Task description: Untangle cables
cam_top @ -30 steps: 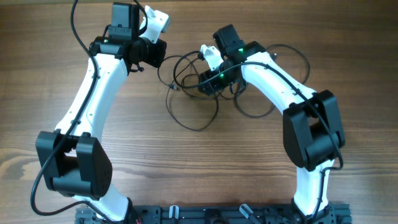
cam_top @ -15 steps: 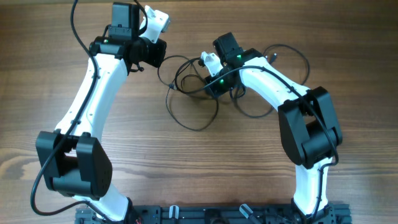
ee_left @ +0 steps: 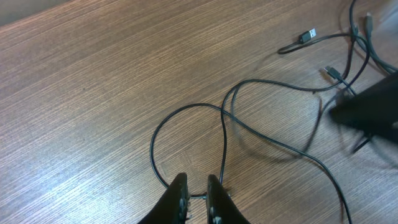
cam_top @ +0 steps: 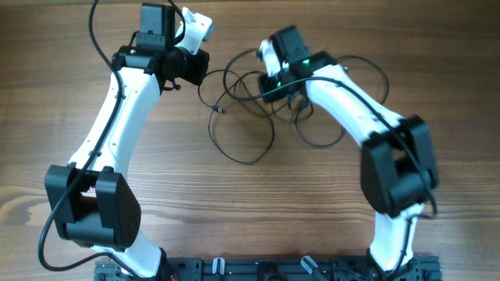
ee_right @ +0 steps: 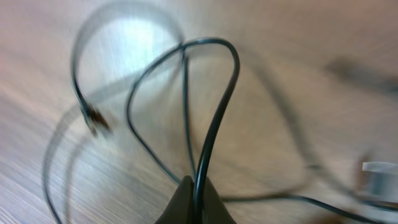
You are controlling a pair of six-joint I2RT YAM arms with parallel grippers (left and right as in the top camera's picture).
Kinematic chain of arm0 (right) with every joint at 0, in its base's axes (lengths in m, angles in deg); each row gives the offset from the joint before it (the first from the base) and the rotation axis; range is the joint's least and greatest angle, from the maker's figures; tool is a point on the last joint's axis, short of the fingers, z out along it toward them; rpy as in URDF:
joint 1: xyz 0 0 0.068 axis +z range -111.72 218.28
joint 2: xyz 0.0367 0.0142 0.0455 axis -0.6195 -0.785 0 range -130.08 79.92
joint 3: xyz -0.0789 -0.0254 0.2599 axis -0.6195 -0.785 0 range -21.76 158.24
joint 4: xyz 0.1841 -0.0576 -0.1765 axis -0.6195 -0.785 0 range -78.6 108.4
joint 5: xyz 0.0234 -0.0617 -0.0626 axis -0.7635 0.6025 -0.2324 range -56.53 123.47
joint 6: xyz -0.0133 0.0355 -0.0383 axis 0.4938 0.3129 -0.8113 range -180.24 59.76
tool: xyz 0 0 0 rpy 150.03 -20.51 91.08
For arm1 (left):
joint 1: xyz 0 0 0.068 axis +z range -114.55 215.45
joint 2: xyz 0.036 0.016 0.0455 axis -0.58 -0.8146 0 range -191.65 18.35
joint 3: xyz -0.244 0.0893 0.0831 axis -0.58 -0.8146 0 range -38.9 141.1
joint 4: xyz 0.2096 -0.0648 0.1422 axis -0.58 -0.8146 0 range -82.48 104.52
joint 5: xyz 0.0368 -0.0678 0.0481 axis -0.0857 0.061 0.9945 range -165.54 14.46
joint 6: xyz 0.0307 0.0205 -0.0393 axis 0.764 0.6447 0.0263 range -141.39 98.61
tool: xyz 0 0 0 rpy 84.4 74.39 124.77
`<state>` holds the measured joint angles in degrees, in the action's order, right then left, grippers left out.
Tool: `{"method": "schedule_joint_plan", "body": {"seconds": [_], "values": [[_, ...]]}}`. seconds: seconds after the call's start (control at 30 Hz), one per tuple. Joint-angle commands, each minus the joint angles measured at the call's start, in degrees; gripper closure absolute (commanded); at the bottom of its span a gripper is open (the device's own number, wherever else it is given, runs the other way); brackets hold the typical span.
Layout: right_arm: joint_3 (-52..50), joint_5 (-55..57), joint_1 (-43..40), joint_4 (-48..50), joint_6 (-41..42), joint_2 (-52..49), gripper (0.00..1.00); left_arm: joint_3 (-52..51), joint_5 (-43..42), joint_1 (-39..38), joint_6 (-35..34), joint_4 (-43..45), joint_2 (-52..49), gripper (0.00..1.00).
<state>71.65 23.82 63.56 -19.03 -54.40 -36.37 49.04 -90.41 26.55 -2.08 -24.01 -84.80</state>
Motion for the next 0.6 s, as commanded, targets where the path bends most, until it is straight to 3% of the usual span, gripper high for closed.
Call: {"method": "schedule_joint_plan", "body": {"seconds": [0.0,0.33,0.57], "values": [[5.29,8.50,-0.59,-0.17,2.27,11.78,0.96,-0.28,-1.18,0.00,-0.31,-0.02,1.92,0.87],[7.30,16.41,-2.23,-0.96,3.72,29.31,0.96,-0.28,-4.00,0.00,-0.31,-0.04,1.92,0.87],[11.74,29.22,-2.43,-3.41,2.95,33.83,0.96,-0.28,-4.02,0.00,-0.31,-0.46,2.01,0.87]]}}
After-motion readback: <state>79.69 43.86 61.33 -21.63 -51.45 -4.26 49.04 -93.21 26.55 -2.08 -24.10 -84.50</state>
